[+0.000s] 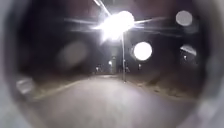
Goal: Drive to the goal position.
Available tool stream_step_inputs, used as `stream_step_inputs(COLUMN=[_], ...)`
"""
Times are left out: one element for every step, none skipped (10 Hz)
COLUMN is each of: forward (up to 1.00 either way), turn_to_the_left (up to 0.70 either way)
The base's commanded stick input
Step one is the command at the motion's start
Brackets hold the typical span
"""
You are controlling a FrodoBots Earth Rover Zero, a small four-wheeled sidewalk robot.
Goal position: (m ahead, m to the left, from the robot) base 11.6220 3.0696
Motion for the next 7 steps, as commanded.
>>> stream_step_inputs(forward=[0.85,0.85,0.85,0.85,0.85,0.85,0.85], turn_to_the_left=[0.0,0.0,0.0,0.0,0.02,0.06,0.16])
